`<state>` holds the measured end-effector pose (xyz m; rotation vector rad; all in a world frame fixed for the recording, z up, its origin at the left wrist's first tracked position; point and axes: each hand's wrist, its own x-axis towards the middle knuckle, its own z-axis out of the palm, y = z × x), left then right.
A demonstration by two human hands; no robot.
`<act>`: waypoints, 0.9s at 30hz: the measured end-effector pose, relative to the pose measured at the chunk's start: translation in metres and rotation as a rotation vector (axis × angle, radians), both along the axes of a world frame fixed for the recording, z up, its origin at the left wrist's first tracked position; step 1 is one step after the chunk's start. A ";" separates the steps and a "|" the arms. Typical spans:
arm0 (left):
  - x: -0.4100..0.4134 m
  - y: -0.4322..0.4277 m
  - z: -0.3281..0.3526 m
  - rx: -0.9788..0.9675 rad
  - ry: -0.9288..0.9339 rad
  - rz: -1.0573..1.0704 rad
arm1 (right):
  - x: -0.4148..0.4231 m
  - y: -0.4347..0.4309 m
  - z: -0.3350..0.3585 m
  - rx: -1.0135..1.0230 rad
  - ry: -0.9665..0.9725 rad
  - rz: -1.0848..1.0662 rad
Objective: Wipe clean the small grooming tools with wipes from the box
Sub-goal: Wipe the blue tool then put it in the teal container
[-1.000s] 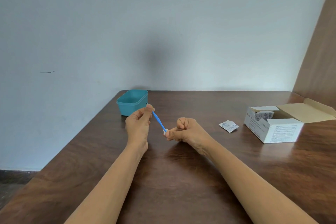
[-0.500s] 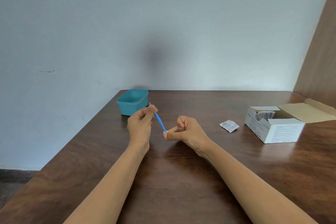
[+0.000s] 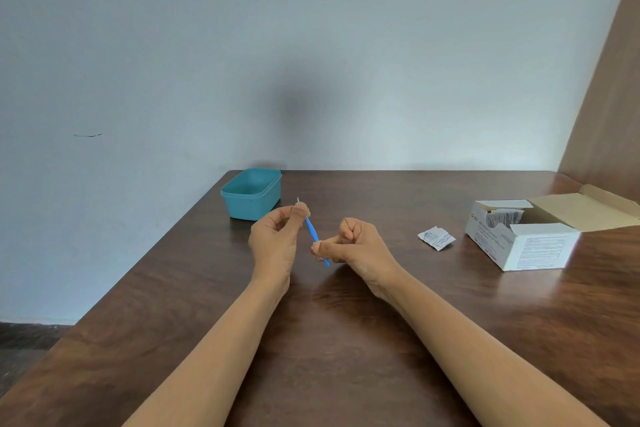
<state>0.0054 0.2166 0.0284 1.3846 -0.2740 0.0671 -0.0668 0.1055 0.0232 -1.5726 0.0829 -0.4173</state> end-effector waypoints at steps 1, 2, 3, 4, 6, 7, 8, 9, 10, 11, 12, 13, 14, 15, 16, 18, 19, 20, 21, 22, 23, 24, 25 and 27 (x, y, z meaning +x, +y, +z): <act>0.000 -0.001 0.000 0.013 -0.005 -0.001 | 0.000 0.000 0.001 0.012 -0.002 -0.011; -0.001 -0.001 0.000 0.025 -0.009 0.000 | 0.000 -0.001 0.001 0.029 -0.005 -0.020; -0.001 -0.001 0.000 0.034 -0.012 0.001 | 0.000 -0.001 0.001 0.045 -0.010 -0.022; -0.001 -0.001 0.000 0.040 -0.016 -0.002 | -0.001 0.000 0.001 0.058 -0.013 -0.020; -0.001 -0.001 -0.001 0.069 -0.034 -0.029 | -0.001 0.000 0.000 0.074 -0.015 -0.015; -0.002 -0.002 -0.002 0.099 -0.050 -0.050 | -0.001 0.000 0.000 0.082 -0.018 -0.010; -0.004 -0.002 -0.003 0.132 -0.066 -0.076 | -0.001 0.000 0.000 0.094 -0.026 -0.004; -0.005 -0.003 -0.004 0.156 -0.079 -0.101 | -0.001 -0.001 0.000 0.109 -0.038 0.000; -0.006 -0.003 -0.004 0.164 -0.088 -0.123 | -0.001 -0.001 0.000 0.124 -0.047 -0.002; -0.007 -0.002 -0.003 0.155 -0.093 -0.139 | 0.000 -0.001 0.001 0.143 -0.058 -0.012; -0.008 -0.001 -0.002 0.138 -0.098 -0.153 | 0.001 -0.002 0.002 0.173 -0.072 -0.026; -0.009 0.000 -0.001 0.128 -0.101 -0.162 | 0.002 -0.003 0.003 0.215 -0.090 -0.042; -0.009 0.000 0.000 0.136 -0.103 -0.168 | 0.002 -0.004 0.005 0.260 -0.108 -0.057; -0.010 0.001 0.000 0.160 -0.102 -0.175 | 0.003 -0.005 0.006 0.305 -0.122 -0.070; -0.010 0.001 0.000 0.193 -0.096 -0.186 | 0.002 -0.006 0.008 0.352 -0.133 -0.080; -0.011 0.000 -0.001 0.261 -0.070 -0.239 | 0.002 -0.009 0.009 0.460 -0.149 -0.104; -0.012 -0.001 -0.002 0.298 -0.066 -0.280 | 0.001 -0.011 0.009 0.506 -0.156 -0.118; -0.013 -0.001 -0.002 0.339 -0.072 -0.322 | 0.001 -0.012 0.009 0.541 -0.161 -0.127; -0.015 -0.002 -0.002 0.377 -0.080 -0.360 | 0.001 -0.013 0.009 0.569 -0.167 -0.130; -0.017 -0.002 -0.002 0.399 -0.085 -0.391 | 0.001 -0.014 0.009 0.592 -0.171 -0.129; -0.018 -0.002 -0.002 0.406 -0.083 -0.416 | 0.002 -0.015 0.009 0.609 -0.171 -0.127; -0.018 -0.002 -0.002 0.408 -0.078 -0.436 | 0.002 -0.016 0.009 0.621 -0.168 -0.127; -0.018 -0.002 -0.001 0.410 -0.074 -0.452 | 0.003 -0.016 0.008 0.627 -0.163 -0.127; -0.018 -0.001 0.000 0.412 -0.071 -0.472 | 0.003 -0.017 0.008 0.626 -0.145 -0.135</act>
